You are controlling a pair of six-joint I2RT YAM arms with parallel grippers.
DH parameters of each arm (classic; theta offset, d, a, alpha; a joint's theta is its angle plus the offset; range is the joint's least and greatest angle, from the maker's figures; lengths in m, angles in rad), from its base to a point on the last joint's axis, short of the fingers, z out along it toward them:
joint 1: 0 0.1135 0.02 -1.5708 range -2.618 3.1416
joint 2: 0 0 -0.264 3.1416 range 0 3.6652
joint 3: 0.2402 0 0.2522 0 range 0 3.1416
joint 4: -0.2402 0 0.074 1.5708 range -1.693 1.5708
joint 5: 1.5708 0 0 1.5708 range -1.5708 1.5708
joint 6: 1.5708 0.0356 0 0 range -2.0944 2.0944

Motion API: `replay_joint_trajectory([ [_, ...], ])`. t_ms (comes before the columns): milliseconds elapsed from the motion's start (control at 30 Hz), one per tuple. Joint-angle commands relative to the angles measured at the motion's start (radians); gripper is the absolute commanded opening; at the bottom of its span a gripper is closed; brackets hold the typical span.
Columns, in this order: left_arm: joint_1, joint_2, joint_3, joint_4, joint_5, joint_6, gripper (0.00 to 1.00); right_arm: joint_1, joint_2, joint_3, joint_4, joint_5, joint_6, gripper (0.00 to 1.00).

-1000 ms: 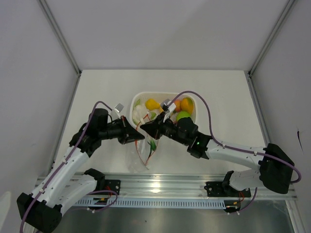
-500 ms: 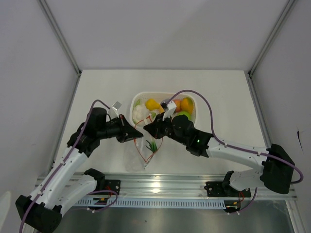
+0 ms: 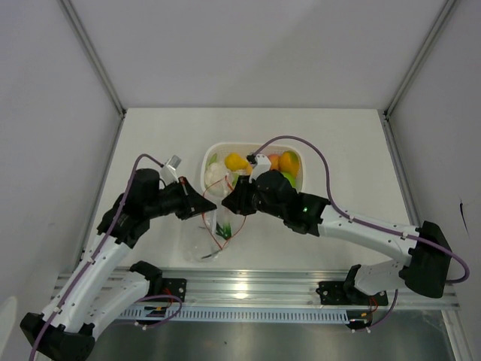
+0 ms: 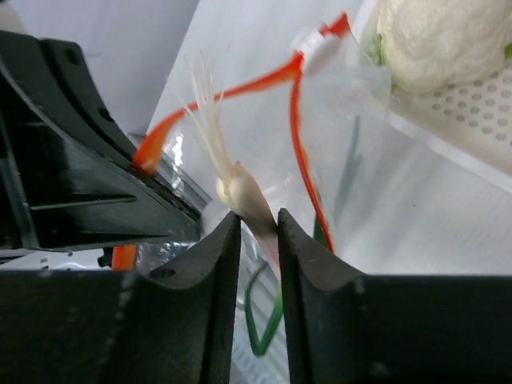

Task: Place the food in the zip-top bag and seal the zipper
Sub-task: Place the fake vegetable in the zipper food storage bag.

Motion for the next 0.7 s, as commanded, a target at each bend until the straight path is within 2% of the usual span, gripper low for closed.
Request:
replay_joint_trajectory([
  [0,0.006,-0.009,0.051,-0.015,-0.038,0.045,0.01,0.009,0.011,0.038,-0.070,-0.012,0.054,0.24],
  [100,0.006,-0.006,0.051,-0.014,-0.038,0.045,0.01,0.010,0.022,0.041,-0.092,-0.021,0.073,0.12],
  [233,0.003,-0.004,0.043,0.008,-0.015,0.033,0.01,0.009,0.049,0.084,-0.145,-0.006,0.056,0.12],
  [333,0.000,-0.003,0.049,0.005,-0.012,0.034,0.00,0.004,0.094,0.167,-0.196,-0.026,0.016,0.21],
  [367,0.000,-0.004,0.052,0.002,-0.012,0.036,0.01,0.001,0.129,0.197,-0.222,-0.029,0.008,0.33],
  [433,0.000,-0.009,0.054,-0.009,-0.024,0.043,0.01,0.001,0.166,0.295,-0.312,-0.024,-0.024,0.41],
  [467,0.002,-0.009,0.057,-0.013,-0.030,0.048,0.01,0.010,0.178,0.317,-0.337,-0.002,-0.036,0.48],
  [567,0.000,-0.013,0.058,-0.046,-0.075,0.068,0.01,0.029,0.129,0.293,-0.318,0.072,-0.067,0.64],
  [667,0.002,-0.013,0.057,-0.081,-0.124,0.079,0.01,0.026,0.080,0.294,-0.346,0.094,-0.091,0.72],
])
